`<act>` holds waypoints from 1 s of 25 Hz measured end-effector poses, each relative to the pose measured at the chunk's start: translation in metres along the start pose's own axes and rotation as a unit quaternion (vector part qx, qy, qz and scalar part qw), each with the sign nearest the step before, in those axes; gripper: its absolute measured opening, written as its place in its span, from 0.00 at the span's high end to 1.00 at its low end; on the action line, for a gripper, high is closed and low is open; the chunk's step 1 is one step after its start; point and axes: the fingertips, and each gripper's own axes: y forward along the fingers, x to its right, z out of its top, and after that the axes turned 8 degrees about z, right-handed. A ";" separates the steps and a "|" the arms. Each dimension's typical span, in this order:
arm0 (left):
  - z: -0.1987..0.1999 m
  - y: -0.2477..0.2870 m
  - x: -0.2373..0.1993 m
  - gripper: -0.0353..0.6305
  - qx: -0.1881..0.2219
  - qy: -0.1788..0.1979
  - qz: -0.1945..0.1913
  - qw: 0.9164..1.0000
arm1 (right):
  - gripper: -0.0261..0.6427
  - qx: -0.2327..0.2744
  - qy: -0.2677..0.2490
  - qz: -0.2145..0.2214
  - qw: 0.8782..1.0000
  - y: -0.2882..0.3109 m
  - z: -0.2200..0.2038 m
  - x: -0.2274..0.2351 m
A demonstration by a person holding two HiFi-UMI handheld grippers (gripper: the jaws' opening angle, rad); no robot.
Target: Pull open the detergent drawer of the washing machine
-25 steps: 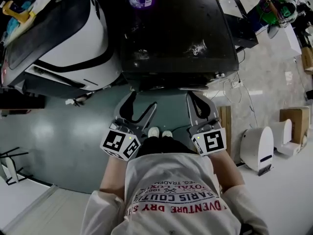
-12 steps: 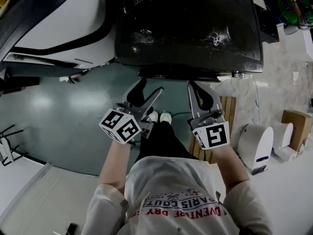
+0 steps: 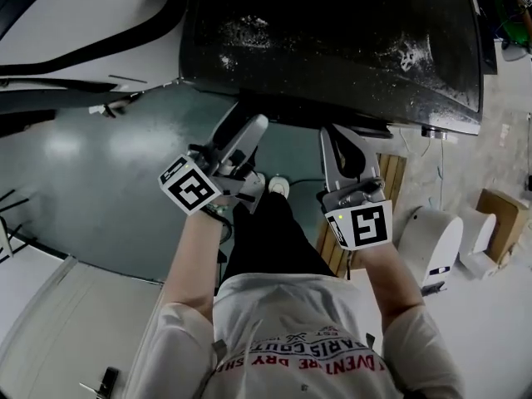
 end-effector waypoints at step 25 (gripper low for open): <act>0.016 0.020 -0.009 0.44 0.063 -0.054 -0.075 0.994 | 0.96 -0.003 -0.003 -0.005 1.000 0.026 -0.028 0.002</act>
